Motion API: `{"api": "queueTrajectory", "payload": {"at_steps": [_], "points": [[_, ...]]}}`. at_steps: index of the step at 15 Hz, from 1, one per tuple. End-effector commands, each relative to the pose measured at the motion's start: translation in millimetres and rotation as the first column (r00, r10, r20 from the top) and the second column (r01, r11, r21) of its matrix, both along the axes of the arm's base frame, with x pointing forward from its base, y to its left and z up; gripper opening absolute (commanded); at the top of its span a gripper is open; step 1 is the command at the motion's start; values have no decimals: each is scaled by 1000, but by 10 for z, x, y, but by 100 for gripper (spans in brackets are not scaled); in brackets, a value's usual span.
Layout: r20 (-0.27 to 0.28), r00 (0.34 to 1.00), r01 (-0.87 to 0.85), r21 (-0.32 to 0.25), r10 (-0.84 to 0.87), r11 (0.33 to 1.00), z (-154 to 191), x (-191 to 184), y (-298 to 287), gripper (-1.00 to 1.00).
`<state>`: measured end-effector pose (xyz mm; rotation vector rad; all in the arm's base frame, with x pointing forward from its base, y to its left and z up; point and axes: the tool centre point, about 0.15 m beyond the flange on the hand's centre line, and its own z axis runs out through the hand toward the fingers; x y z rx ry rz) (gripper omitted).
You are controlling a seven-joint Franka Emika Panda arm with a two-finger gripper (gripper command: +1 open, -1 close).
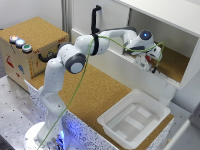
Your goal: Place the pink block on the table
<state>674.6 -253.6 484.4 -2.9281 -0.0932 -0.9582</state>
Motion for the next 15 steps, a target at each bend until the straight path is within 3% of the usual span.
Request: {"api": "queueTrajectory", "payload": {"at_steps": [1, 11, 15], "points": [[74, 995, 73, -46, -69, 996, 409, -589, 153, -100], [10, 985, 170, -107, -170, 980, 408, -1482, 457, -100], [-51, 983, 168, -109, -174, 980, 356, -1784, 795, -100]]}}
